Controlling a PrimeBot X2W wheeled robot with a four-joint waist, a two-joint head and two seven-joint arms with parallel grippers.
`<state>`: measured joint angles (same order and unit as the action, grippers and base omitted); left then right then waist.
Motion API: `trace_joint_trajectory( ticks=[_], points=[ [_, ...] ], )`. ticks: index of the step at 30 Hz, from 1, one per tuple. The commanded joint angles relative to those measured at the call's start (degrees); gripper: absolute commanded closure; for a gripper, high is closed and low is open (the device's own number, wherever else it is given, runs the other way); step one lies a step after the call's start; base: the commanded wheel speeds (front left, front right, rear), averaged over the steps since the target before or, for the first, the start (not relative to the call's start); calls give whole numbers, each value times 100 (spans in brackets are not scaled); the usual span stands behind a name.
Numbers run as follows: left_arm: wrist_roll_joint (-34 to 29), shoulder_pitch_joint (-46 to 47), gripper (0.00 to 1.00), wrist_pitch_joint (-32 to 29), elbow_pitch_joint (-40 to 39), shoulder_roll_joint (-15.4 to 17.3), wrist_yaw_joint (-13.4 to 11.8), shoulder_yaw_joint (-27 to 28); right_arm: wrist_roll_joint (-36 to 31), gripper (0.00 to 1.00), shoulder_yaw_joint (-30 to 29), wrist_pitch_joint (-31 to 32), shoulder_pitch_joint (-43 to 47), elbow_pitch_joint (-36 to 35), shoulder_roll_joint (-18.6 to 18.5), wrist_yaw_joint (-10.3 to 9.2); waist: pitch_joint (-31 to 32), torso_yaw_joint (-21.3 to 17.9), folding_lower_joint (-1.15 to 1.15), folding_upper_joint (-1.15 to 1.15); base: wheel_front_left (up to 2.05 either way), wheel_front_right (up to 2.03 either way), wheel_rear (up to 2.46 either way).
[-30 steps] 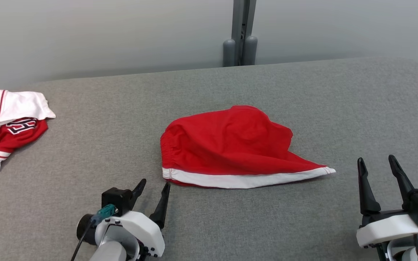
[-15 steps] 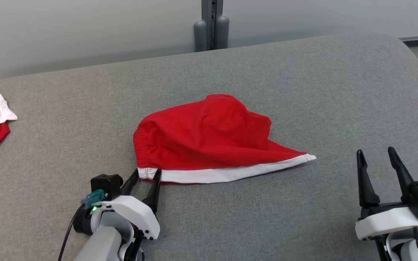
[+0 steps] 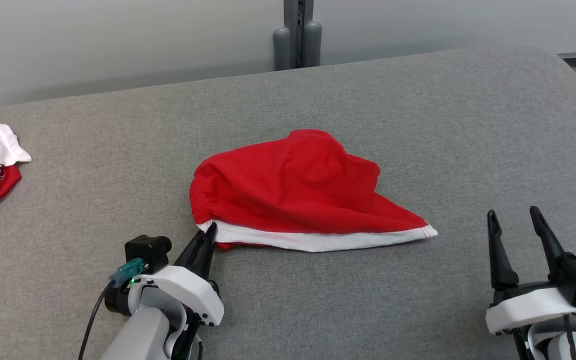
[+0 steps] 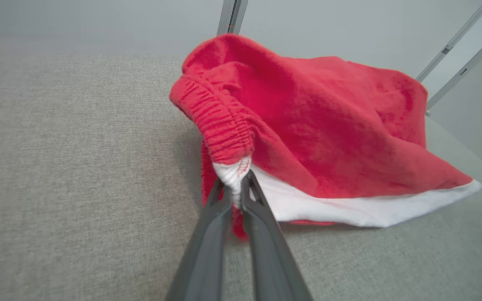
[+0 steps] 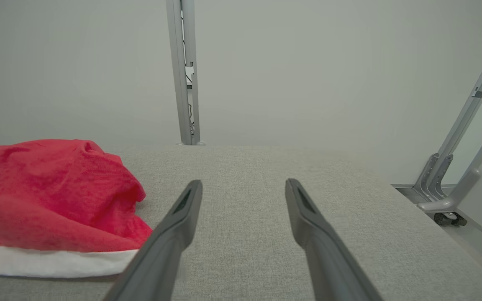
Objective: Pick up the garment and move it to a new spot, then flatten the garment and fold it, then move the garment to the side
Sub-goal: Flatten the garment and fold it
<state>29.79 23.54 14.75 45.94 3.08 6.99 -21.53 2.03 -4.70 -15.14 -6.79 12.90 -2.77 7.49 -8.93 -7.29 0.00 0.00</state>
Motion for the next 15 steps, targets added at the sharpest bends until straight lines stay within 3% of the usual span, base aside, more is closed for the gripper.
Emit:
trace_joint_trajectory(
  ticks=[1, 8, 15],
  points=[
    [0, -81, 100, 40, -107, 76, 11, 34, -55, 0, 60, -2, -5, 56, -23, 0, 11, 44, 0, 0, 0, 0, 0],
    [-169, -224, 100, 47, -509, 282, -129, 135, -373, 0, 508, -2, -88, 681, -26, 1, 27, 229, 0, 0, 0, 0, 0],
    [-248, -316, 100, 43, -649, 271, -167, 111, -235, 0, 1529, -2, -307, 1671, -198, 0, 3, 410, 0, 0, 0, 0, 0]
  ],
)
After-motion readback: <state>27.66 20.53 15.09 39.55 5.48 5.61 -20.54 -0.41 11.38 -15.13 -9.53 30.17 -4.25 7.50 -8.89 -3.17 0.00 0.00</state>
